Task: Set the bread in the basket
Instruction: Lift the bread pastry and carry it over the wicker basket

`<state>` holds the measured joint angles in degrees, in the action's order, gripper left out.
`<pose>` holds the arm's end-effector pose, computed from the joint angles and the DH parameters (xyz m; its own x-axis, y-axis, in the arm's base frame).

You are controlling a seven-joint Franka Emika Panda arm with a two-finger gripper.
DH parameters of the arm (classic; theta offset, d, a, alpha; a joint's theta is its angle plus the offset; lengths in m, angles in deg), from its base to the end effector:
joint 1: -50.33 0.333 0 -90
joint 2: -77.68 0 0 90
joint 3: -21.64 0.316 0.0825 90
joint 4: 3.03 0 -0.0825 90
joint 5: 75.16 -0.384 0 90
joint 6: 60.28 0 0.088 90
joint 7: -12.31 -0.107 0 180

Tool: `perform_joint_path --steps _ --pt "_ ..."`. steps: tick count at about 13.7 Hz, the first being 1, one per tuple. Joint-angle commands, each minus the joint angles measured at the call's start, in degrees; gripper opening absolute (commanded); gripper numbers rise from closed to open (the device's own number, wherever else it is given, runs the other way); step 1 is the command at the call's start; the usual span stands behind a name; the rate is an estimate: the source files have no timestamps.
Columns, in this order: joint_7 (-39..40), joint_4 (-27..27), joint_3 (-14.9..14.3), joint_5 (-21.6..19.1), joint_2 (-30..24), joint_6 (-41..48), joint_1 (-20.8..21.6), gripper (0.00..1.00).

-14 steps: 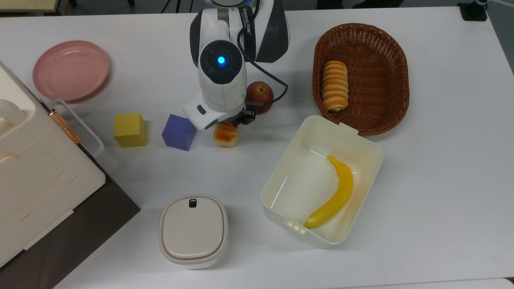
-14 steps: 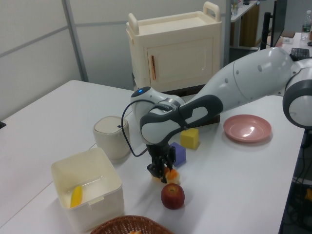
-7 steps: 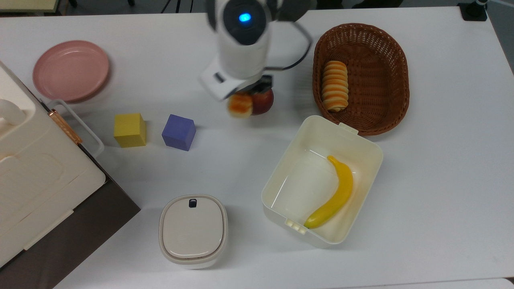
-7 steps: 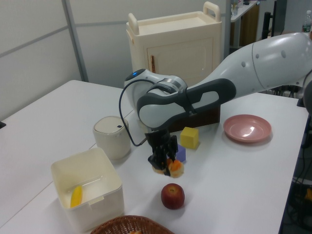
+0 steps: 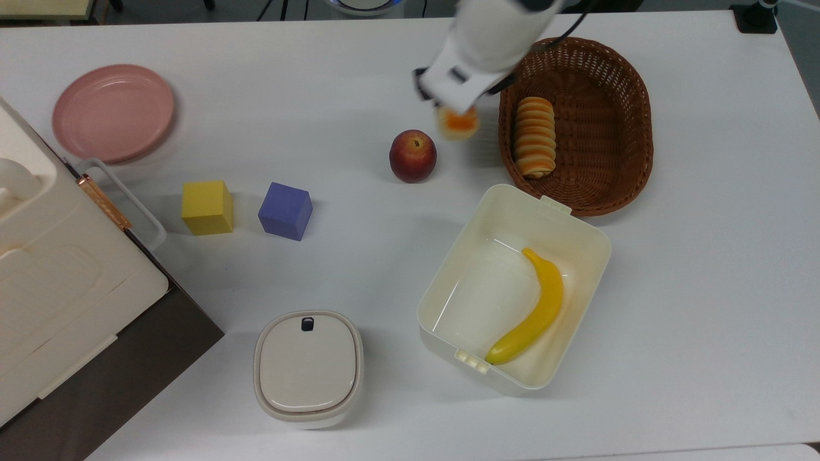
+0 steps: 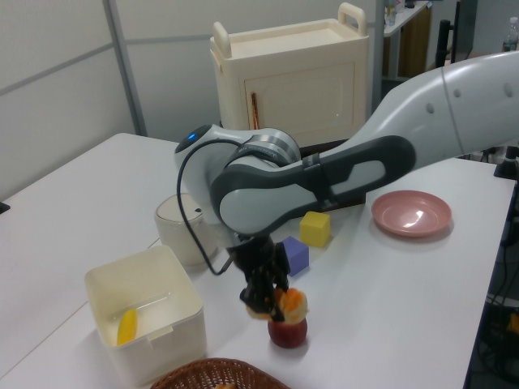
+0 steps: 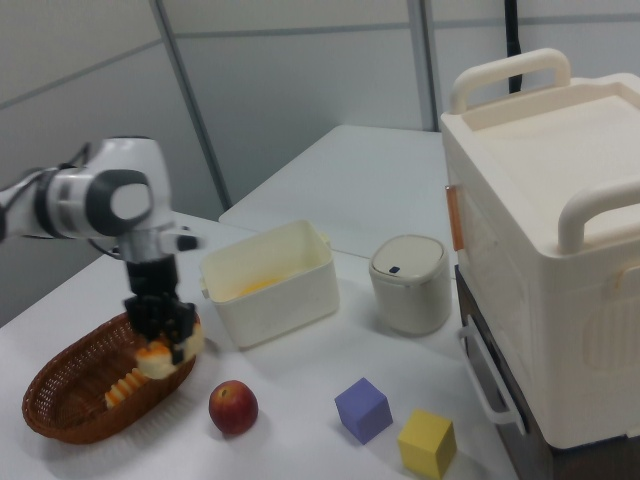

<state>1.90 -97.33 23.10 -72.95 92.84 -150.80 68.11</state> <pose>0.5686 0.1928 0.4366 0.9394 0.1383 -0.3138 0.1738 -0.9809 0.0878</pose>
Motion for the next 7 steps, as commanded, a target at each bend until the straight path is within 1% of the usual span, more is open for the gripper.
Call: perform_joint_path --steps 1,2,3,4,7 --pt "-4.53 0.17 -0.85 -0.8 -1.28 0.88 8.57 0.51" --pt "-5.49 0.61 -0.93 -1.24 -1.02 0.7 11.55 0.53" --pt "-6.37 1.22 -0.85 -1.68 -0.93 0.44 13.32 0.54" --pt "-6.99 1.31 -0.85 -2.73 -0.93 -0.44 15.08 0.58" --pt "-7.25 1.32 -0.93 -3.18 -0.67 -3.6 18.51 0.59"
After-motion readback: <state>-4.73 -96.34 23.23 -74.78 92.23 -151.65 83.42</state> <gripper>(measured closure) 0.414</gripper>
